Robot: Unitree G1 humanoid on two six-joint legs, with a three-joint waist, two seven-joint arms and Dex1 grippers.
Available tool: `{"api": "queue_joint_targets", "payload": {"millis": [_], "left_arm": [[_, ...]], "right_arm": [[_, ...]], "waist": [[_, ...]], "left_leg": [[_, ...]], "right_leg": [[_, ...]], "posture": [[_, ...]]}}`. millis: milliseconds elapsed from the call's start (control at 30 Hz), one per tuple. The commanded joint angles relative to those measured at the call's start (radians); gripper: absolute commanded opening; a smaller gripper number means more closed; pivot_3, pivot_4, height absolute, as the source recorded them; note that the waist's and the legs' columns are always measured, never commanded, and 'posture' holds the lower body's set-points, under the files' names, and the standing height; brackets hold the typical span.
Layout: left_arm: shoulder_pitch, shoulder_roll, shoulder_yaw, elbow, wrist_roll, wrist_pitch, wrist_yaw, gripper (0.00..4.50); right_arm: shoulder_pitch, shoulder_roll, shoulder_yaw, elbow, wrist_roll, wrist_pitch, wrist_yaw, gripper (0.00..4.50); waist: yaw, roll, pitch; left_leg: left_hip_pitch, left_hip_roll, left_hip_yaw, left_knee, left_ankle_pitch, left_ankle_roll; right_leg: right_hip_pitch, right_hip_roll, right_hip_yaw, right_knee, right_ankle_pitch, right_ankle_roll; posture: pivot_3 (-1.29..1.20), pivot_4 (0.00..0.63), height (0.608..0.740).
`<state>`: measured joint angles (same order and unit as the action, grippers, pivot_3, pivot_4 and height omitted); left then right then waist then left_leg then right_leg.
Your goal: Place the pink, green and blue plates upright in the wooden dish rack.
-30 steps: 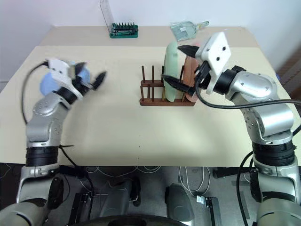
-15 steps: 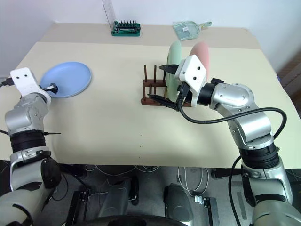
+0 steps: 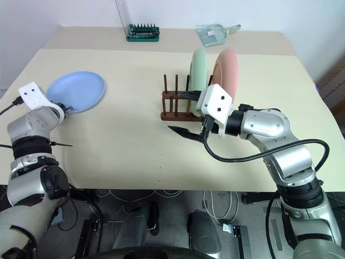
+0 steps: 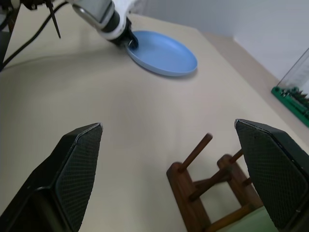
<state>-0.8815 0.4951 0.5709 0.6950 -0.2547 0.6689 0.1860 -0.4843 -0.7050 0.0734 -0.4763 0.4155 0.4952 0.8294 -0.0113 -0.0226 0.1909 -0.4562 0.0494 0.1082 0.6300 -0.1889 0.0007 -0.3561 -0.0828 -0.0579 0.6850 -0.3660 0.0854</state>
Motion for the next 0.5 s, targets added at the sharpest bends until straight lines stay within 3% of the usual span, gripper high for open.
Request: {"api": "queue_joint_targets", "payload": {"millis": [33, 200, 500], "left_arm": [[-0.008, 0.004, -0.001, -0.002, -0.012, -0.005, 0.015, 0.06], [0.001, -0.018, -0.011, -0.068, -0.046, -0.024, -0.023, 0.06], [0.044, -0.133, -0.098, -0.503, -0.153, -0.118, -0.200, 0.06]], "right_arm": [[-0.004, -0.007, -0.022, -0.038, 0.000, -0.005, -0.003, 4.50], [-0.016, -0.005, -0.014, -0.031, -0.012, -0.011, -0.003, 4.50], [-0.181, 0.042, 0.128, 0.080, -0.233, -0.109, -0.054, 4.50]], "waist": [[0.001, 0.000, 0.000], [0.001, 0.000, 0.000], [-0.006, -0.002, 0.000]], "left_leg": [[0.000, 0.000, 0.000, 0.000, 0.000, 0.000], [0.000, 0.000, 0.000, 0.000, 0.000, 0.000], [0.000, 0.000, 0.000, 0.001, 0.001, -0.001]], "right_leg": [[0.000, 0.000, 0.000, 0.000, 0.000, 0.000], [0.000, 0.000, 0.000, 0.000, 0.000, 0.000], [0.000, 0.001, 0.000, 0.000, 0.000, 0.000]], "posture": [[0.00, 0.150, 0.732], [0.00, 0.150, 0.732], [0.00, 0.150, 0.732]]}}
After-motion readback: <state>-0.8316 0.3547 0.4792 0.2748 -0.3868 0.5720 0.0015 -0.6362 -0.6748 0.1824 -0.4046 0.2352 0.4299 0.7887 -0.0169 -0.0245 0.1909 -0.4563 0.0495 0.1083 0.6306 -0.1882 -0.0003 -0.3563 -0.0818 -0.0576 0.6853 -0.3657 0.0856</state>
